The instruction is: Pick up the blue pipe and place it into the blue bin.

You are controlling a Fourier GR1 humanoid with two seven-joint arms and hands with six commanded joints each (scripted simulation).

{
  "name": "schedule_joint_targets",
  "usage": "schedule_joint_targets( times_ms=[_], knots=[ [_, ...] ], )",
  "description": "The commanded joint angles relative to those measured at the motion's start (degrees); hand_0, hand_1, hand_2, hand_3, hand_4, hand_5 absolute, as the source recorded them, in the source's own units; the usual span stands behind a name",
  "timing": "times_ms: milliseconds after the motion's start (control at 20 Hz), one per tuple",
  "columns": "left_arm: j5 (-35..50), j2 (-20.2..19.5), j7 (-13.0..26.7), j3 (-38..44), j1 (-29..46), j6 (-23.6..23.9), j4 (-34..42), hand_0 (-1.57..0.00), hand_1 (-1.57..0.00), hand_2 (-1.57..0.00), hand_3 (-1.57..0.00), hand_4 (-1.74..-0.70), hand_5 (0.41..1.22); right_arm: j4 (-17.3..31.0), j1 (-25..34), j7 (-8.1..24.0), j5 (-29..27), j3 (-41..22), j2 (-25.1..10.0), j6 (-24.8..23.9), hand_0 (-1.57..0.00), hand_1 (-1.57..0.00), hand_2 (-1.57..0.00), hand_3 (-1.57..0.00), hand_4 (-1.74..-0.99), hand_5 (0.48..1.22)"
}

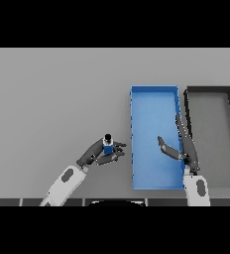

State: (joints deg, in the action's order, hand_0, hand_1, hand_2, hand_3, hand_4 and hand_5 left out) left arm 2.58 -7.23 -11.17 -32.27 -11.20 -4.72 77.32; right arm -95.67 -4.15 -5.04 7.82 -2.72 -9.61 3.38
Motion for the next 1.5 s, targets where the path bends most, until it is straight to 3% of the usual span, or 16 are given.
schedule_joint_targets(
  times_ms=[0,200,650,750,900,1000,1150,1250,1450],
  knots=[
    [0.15,-0.25,-0.26,0.67,-0.43,0.29,0.77,-1.47,-1.48,-1.5,-1.49,-1.48,1.188,-0.09,-0.51,-0.6,-0.72,0.09,0.01,0.59,0.0,0.0,0.0,0.0,-1.219,0.628],
    [0.83,0.63,0.21,1.25,-1.32,-0.09,4.99,-1.53,-1.53,-1.54,-1.54,-1.47,1.207,-0.81,-0.53,-0.15,-0.11,0.14,-0.2,-0.01,0.0,0.0,0.0,0.0,-1.22,0.638],
    [1.34,1.75,6.85,0.74,-4.81,-2.95,12.39,-1.57,-1.57,-1.57,-1.57,-1.47,1.219,0.79,-0.25,-0.97,1.36,0.41,-0.63,-0.82,0.0,0.0,0.0,0.0,-1.155,0.642],
    [0.81,1.77,7.62,0.59,-4.6,-3.45,12.64,-1.57,-1.57,-1.57,-1.57,-1.47,1.22,-0.53,-0.87,-1.88,1.75,0.29,-1.0,-1.0,0.0,0.0,0.0,0.0,-1.145,0.643],
    [0.38,2.31,8.18,0.7,-4.2,-3.82,12.69,-1.57,-1.57,-1.57,-1.57,-1.47,1.22,-4.45,-3.84,-0.55,3.44,-0.35,-0.74,-2.5,0.0,0.0,0.0,0.0,-1.138,0.643],
    [-0.34,2.54,8.11,1.4,-4.81,-3.91,11.5,-1.57,-1.57,-1.57,-1.57,-1.47,1.22,-7.08,-5.73,1.47,4.89,-0.73,-0.44,-3.81,0.0,0.0,0.0,0.0,-1.188,0.643],
    [-0.49,3.17,6.93,1.62,-4.5,-4.82,11.03,-1.57,-1.57,-1.57,-1.57,-1.47,1.22,-9.69,-7.06,1.46,5.5,-1.11,-0.3,-4.32,0.0,0.0,-0.02,0.0,-1.187,0.642],
    [-0.87,3.81,7.65,1.47,-4.64,-4.9,11.66,-1.57,-1.57,-1.57,-1.57,-1.47,1.221,-12.94,-7.08,-0.45,-3.72,-0.35,-0.58,1.43,0.0,-0.01,-0.07,0.0,-1.198,0.641],
    [-1.52,4.06,7.58,1.42,-3.64,-5.8,11.86,-1.57,-1.57,-1.57,-1.57,-1.47,1.221,-18.33,-1.28,10.22,-19.12,-0.37,-6.29,11.47,0.0,-0.02,-0.12,0.0,-1.224,0.6]
  ],
)
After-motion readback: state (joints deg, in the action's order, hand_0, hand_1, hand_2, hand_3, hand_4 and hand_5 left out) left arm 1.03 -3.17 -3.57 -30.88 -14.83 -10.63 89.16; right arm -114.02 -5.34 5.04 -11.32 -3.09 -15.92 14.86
